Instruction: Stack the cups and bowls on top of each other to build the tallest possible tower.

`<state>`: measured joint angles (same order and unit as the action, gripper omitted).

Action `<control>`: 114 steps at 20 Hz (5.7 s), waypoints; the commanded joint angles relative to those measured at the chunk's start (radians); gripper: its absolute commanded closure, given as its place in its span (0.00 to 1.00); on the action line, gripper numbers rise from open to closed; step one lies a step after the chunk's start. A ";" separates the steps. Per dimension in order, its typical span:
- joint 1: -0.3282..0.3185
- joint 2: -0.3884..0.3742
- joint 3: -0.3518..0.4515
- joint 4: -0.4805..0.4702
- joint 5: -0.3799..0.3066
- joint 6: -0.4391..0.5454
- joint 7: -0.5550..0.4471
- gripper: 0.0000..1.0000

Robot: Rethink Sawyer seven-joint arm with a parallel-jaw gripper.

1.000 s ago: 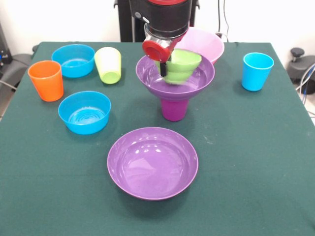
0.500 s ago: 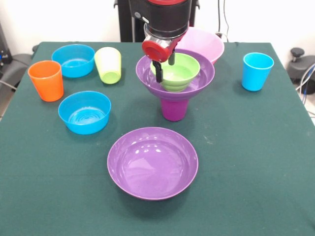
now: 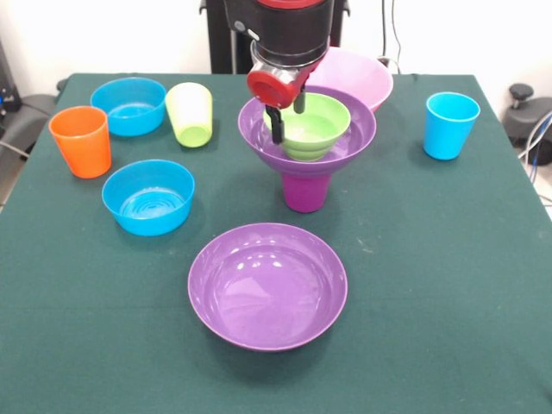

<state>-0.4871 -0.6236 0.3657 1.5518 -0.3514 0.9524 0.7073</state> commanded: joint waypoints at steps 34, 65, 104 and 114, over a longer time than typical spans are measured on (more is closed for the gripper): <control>-0.230 -0.024 0.135 -0.081 -0.144 0.179 -0.305 0.00; -0.264 0.000 0.215 -0.085 -0.173 0.221 -0.211 0.00; -0.313 0.009 0.288 -0.138 -0.171 0.256 -0.208 0.00; -0.321 0.018 0.293 -0.144 -0.175 0.256 -0.219 0.00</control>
<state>-0.8066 -0.6616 0.6282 1.4435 -0.4692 1.1004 0.7053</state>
